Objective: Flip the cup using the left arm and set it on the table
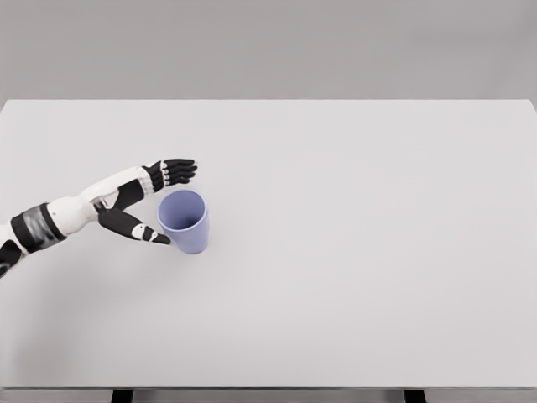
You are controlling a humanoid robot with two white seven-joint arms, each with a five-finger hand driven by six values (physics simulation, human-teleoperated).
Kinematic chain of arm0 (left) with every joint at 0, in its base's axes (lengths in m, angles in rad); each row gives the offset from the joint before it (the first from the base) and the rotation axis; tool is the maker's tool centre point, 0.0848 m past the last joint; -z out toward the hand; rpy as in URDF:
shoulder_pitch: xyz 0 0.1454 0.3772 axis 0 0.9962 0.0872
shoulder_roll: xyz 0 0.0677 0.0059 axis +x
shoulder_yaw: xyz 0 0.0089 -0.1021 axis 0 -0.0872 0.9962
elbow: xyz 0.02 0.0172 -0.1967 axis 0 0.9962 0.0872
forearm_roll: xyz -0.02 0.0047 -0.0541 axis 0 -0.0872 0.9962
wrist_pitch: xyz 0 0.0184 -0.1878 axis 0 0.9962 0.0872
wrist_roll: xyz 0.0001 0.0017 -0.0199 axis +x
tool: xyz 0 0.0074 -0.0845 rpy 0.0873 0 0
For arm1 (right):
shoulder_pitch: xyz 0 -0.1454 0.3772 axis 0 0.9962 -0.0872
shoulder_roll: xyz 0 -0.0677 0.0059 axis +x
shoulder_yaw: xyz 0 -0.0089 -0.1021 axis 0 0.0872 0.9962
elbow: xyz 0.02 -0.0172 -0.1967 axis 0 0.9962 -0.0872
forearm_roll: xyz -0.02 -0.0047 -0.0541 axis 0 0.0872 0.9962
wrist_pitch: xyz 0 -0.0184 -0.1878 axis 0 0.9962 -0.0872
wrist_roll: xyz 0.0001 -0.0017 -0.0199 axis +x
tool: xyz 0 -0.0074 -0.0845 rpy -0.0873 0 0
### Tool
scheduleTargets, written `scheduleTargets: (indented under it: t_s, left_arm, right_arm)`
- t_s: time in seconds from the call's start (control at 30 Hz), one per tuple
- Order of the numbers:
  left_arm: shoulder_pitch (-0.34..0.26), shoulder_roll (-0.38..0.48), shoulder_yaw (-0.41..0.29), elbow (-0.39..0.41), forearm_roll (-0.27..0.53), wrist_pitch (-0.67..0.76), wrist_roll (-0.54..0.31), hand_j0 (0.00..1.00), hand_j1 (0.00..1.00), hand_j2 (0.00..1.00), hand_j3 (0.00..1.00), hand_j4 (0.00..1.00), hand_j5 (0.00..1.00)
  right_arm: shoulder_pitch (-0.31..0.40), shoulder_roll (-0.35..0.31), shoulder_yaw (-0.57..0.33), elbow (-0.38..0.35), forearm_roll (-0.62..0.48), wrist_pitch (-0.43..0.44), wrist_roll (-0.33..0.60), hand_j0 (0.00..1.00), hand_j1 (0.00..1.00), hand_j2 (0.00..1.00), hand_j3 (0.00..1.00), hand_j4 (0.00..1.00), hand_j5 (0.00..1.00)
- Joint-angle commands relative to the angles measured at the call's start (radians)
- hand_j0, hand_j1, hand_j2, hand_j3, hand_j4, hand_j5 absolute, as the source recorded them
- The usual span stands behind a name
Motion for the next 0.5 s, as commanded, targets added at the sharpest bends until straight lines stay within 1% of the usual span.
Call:
scheduleTargets:
  t_s: [0.0, 0.03, 0.07, 0.1, 0.13, 0.17, 0.2, 0.43, 0.47]
  left_arm:
    - [0.0, 0.034, 0.01, -0.007, 0.006, -0.02, 0.0, 1.0, 1.0, 1.0, 1.0, 1.0, 1.0]
    - [-0.017, 0.083, 0.022, -0.01, -0.026, -0.02, 0.001, 1.0, 1.0, 1.0, 1.0, 1.0, 1.0]
    - [-0.052, 0.132, 0.022, -0.013, -0.129, -0.023, 0.0, 1.0, 1.0, 1.0, 1.0, 1.0, 1.0]
    - [-0.072, 0.152, 0.022, -0.015, -0.223, -0.025, 0.001, 1.0, 1.0, 1.0, 1.0, 1.0, 1.0]
    - [-0.101, 0.158, 0.022, -0.016, -0.339, -0.028, 0.001, 1.0, 1.0, 1.0, 1.0, 1.0, 1.0]
    - [-0.112, 0.158, 0.022, -0.016, -0.411, -0.028, 0.001, 1.0, 1.0, 1.0, 1.0, 1.0, 1.0]
    - [-0.114, 0.158, 0.022, -0.019, -0.458, -0.028, 0.001, 1.0, 1.0, 1.0, 1.0, 1.0, 1.0]
    - [-0.115, 0.178, 0.03, -0.006, -0.459, -0.028, 0.001, 1.0, 1.0, 1.0, 1.0, 1.0, 1.0]
    - [-0.115, 0.181, 0.036, 0.01, -0.455, -0.028, 0.001, 1.0, 1.0, 1.0, 1.0, 1.0, 1.0]
  right_arm:
    - [0.0, 0.0, 0.0, 0.0, 0.0, 0.0, 0.0, 1.0, 1.0, 1.0, 1.0, 1.0, 1.0]
    - [0.0, 0.0, 0.0, 0.0, 0.0, 0.0, 0.0, 1.0, 1.0, 1.0, 1.0, 1.0, 1.0]
    - [0.0, 0.0, 0.0, 0.0, 0.0, 0.0, 0.0, 1.0, 1.0, 1.0, 1.0, 1.0, 1.0]
    - [0.0, 0.0, 0.0, 0.0, 0.0, 0.0, 0.0, 1.0, 1.0, 1.0, 1.0, 1.0, 1.0]
    - [0.0, 0.0, 0.0, 0.0, 0.0, 0.0, 0.0, 1.0, 1.0, 1.0, 1.0, 1.0, 1.0]
    - [0.0, 0.0, 0.0, 0.0, 0.0, 0.0, 0.0, 1.0, 1.0, 1.0, 1.0, 1.0, 1.0]
    - [0.0, 0.0, 0.0, 0.0, 0.0, 0.0, 0.0, 1.0, 1.0, 1.0, 1.0, 1.0, 1.0]
    - [0.0, 0.0, 0.0, 0.0, 0.0, 0.0, 0.0, 1.0, 1.0, 1.0, 1.0, 1.0, 1.0]
    - [0.0, 0.0, 0.0, 0.0, 0.0, 0.0, 0.0, 1.0, 1.0, 1.0, 1.0, 1.0, 1.0]
